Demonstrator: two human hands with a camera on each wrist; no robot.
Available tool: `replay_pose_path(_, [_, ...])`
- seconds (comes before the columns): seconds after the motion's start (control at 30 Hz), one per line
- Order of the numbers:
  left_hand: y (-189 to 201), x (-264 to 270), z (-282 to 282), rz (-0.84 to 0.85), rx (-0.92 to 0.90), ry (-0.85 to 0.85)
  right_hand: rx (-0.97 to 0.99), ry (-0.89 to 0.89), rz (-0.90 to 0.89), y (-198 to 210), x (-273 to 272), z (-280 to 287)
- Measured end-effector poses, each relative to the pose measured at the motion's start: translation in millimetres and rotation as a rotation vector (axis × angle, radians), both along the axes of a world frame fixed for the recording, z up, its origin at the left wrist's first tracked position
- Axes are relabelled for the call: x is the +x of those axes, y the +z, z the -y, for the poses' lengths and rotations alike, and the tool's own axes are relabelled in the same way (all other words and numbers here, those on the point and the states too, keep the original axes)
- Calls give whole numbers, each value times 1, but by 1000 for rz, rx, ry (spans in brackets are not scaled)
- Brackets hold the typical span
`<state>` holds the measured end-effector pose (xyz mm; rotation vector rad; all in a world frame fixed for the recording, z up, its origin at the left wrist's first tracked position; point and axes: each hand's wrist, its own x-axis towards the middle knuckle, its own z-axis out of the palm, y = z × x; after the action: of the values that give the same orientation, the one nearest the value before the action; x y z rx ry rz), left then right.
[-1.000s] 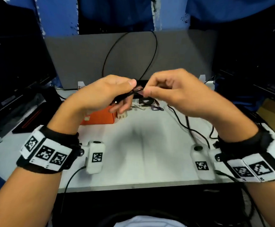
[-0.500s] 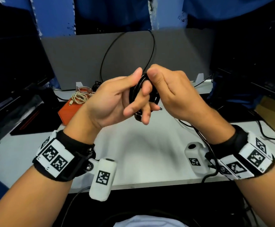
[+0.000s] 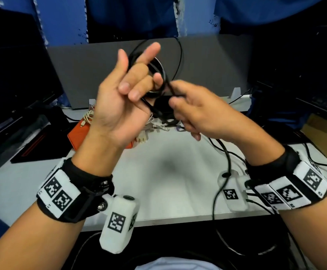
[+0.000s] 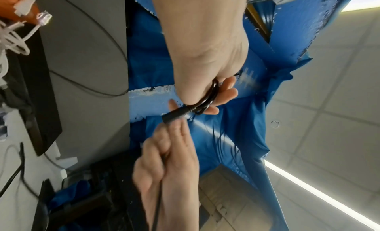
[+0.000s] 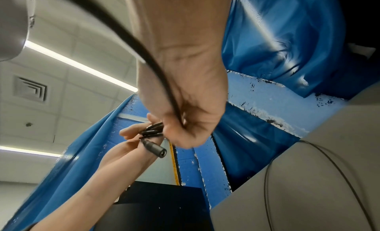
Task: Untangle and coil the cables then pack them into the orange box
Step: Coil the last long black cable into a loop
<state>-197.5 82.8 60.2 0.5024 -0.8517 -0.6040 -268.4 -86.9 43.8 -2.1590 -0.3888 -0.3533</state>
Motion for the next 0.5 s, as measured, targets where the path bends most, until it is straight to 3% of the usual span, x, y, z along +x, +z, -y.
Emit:
replay_pose_path(0.1, [7, 8, -9, 72, 21, 320, -269, 68, -180, -11, 1, -4])
replay_pose_path(0.2, [3, 11, -6, 307, 203, 735, -292, 85, -236, -15, -3, -13])
replay_pose_path(0.27, [-1, 8, -1, 509, 365, 890, -322, 85, -216, -13, -5, -19])
replay_pose_path(0.4, [-8, 5, 1, 959, 846, 958, -446, 27, -85, -5, -8, -22])
replay_pose_path(0.5, [-14, 7, -4, 1195, 1181, 928, -378, -43, -4, 4, -11, -6])
